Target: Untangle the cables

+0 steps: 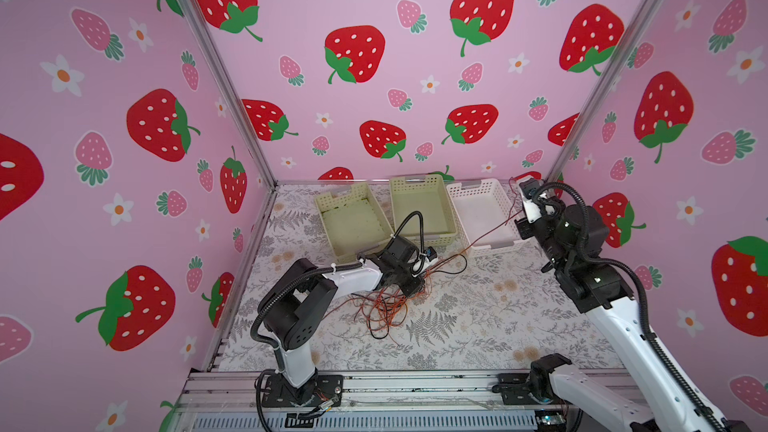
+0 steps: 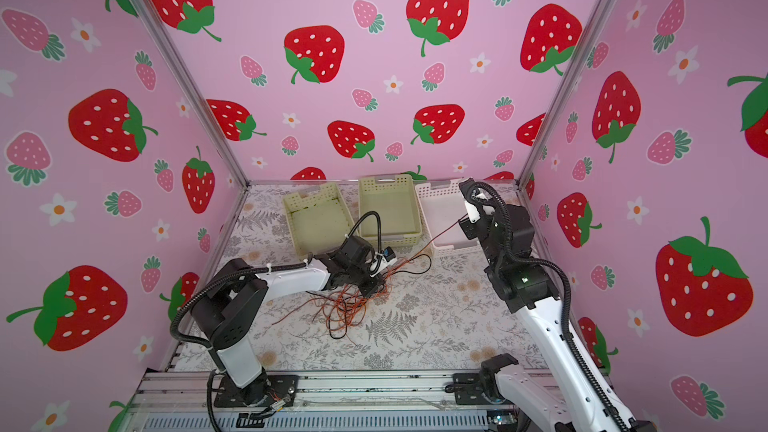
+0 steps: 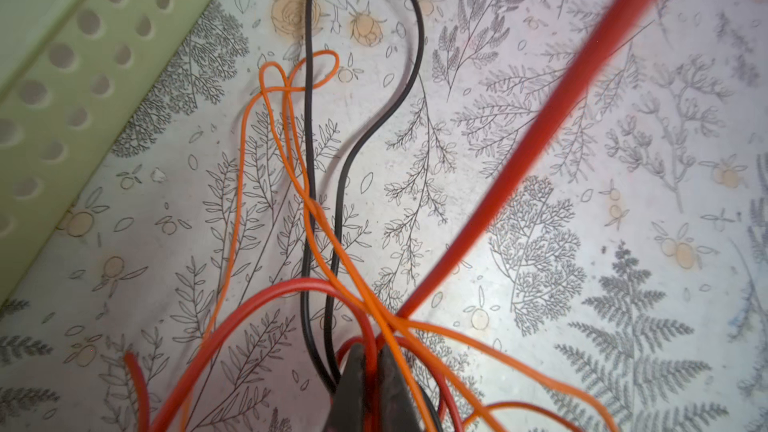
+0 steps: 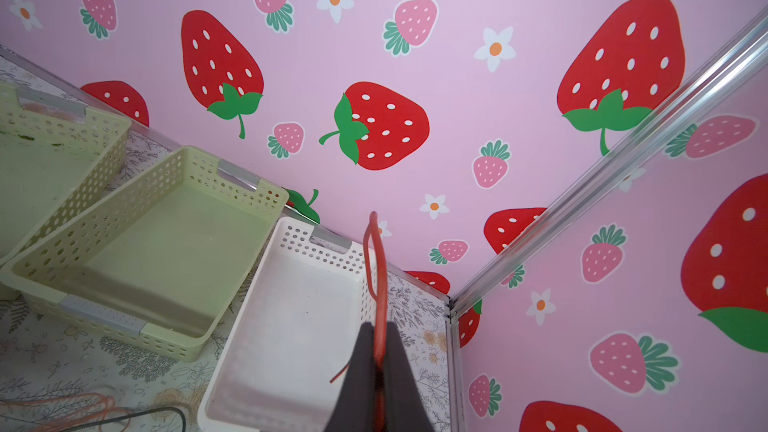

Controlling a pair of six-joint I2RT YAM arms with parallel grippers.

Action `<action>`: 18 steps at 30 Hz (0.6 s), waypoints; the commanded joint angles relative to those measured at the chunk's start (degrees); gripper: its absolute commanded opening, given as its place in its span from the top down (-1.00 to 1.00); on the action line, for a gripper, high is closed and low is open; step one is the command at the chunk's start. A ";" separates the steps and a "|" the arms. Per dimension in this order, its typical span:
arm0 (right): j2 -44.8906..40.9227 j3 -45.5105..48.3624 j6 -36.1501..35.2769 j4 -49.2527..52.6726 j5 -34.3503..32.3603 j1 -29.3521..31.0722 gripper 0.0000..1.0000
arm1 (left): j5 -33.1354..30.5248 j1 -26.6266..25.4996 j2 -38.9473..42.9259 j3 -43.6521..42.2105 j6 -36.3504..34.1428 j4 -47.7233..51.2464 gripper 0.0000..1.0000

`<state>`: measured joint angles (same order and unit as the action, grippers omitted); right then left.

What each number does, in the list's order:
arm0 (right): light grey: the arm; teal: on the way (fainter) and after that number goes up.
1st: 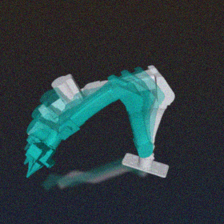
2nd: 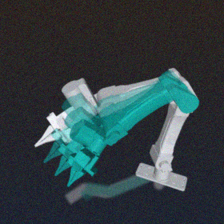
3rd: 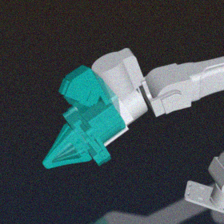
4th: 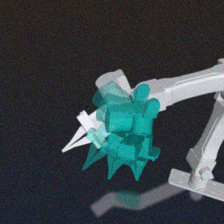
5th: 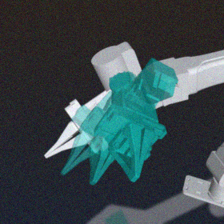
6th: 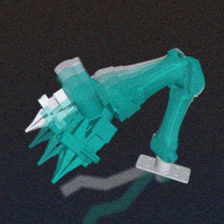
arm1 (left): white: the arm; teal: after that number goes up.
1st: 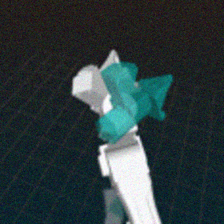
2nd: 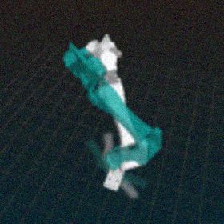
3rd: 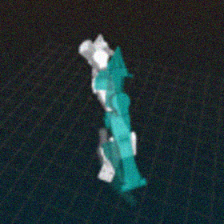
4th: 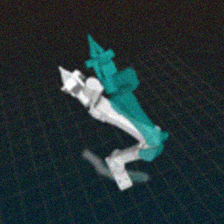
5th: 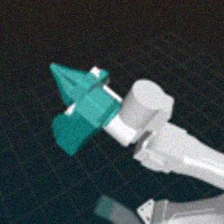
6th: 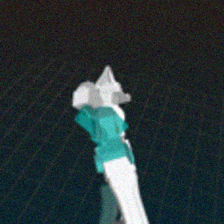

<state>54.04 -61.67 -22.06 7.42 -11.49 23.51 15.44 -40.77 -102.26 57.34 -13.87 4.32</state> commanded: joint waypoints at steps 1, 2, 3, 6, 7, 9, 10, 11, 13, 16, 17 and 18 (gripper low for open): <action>0.39 -5.27 -4.47 -8.72 -3.03 -1.01 1.00 | -4.16 0.60 -0.62 -1.60 0.07 8.08 0.78; 0.68 -6.22 -4.72 -8.97 -2.91 -1.01 1.00 | -4.17 0.64 -0.56 -1.71 0.23 8.08 0.67; 0.88 -7.24 -4.95 -9.52 -2.49 -1.01 1.00 | -4.44 0.61 -0.11 -1.90 0.29 8.03 0.52; 2.18 -9.95 -4.67 -9.74 2.26 -1.01 1.00 | -3.30 0.41 3.06 -3.79 0.09 5.88 0.23; 3.30 -11.19 -4.69 -8.33 5.75 -1.01 1.00 | -3.44 0.21 4.63 -4.68 0.03 4.69 0.11; 5.14 -13.10 -3.97 -5.88 13.48 -0.92 1.00 | -3.57 -0.03 7.91 -6.07 -0.59 3.35 -0.09; 5.85 -13.06 -4.04 -5.54 16.83 -0.84 1.00 | -4.09 -0.16 9.82 -6.84 -0.83 2.73 -0.14; 6.37 -12.61 -3.55 -6.04 18.69 -0.70 1.00 | -4.26 -0.19 11.54 -7.56 -1.04 2.03 -0.18; 7.20 -11.75 -2.43 -7.32 21.94 -0.48 1.00 | -5.17 -0.49 15.75 -9.13 -1.88 0.47 -0.23; 8.00 -11.55 -1.23 -8.96 23.66 -0.39 1.00 | -6.70 -0.79 21.44 -11.91 -3.49 -2.27 -0.32; 8.25 -11.51 -0.91 -9.60 24.31 -0.39 1.00 | -7.22 -0.79 23.48 -12.65 -4.10 -2.58 -0.33; 8.53 -11.56 -0.63 -10.10 25.21 -0.44 1.00 | -7.31 -0.82 25.13 -13.36 -4.83 -3.00 -0.34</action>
<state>62.67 -73.36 -23.79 1.21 8.23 22.98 10.02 -41.28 -80.58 45.76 -15.68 3.75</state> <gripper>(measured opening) 0.063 0.666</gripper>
